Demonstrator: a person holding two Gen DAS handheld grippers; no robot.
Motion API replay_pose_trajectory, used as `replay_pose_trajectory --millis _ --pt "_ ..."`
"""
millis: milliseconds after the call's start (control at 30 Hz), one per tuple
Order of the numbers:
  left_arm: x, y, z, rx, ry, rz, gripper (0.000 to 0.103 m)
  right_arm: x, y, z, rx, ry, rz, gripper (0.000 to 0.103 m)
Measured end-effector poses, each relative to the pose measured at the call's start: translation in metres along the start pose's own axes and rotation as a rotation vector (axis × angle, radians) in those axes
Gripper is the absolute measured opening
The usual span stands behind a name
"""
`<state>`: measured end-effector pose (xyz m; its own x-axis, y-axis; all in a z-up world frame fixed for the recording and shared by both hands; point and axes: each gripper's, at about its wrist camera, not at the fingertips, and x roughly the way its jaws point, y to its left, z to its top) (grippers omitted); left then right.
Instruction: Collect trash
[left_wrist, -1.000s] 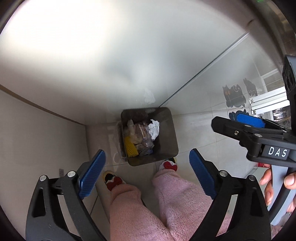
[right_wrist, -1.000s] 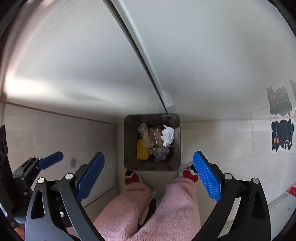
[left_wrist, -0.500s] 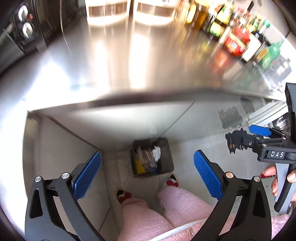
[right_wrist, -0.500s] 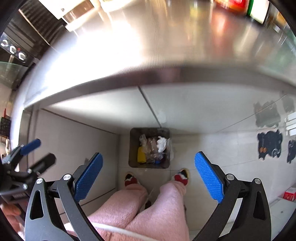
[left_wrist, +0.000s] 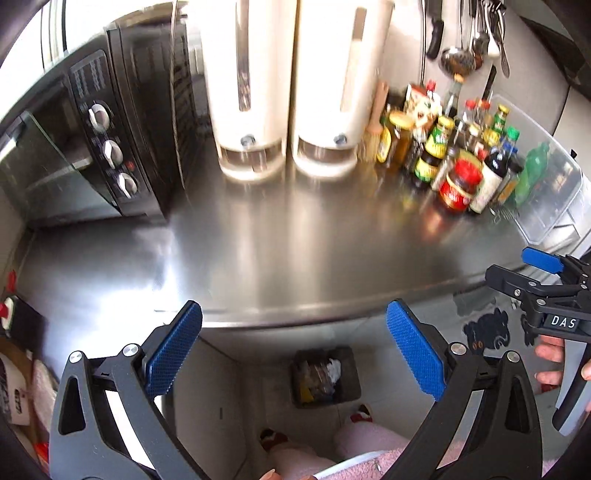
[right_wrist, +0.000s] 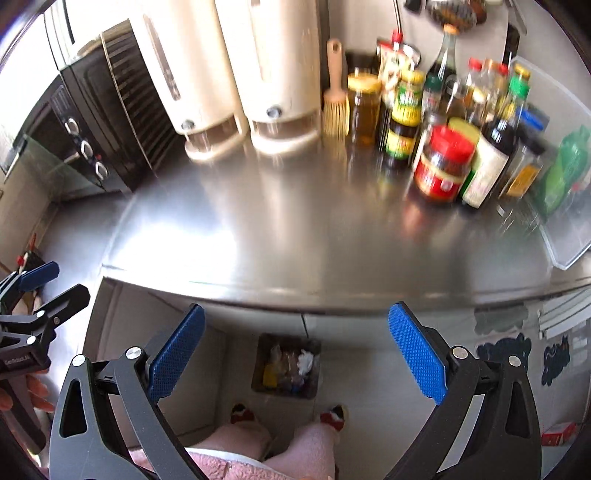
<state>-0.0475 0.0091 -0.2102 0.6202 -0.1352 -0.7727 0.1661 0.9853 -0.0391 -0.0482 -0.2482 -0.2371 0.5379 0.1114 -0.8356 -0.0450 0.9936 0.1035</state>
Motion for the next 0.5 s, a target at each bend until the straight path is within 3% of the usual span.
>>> replay_pose_trajectory --millis 300,500 --pt "-0.054 0.003 0.047 -0.017 -0.182 0.045 0.095 -0.059 0.014 0.050 -0.071 -0.194 -0.030 0.100" --pt "-0.056 0.007 0.058 -0.023 -0.205 0.058 0.095 -0.075 0.008 0.072 -0.037 -0.245 -0.052 0.100"
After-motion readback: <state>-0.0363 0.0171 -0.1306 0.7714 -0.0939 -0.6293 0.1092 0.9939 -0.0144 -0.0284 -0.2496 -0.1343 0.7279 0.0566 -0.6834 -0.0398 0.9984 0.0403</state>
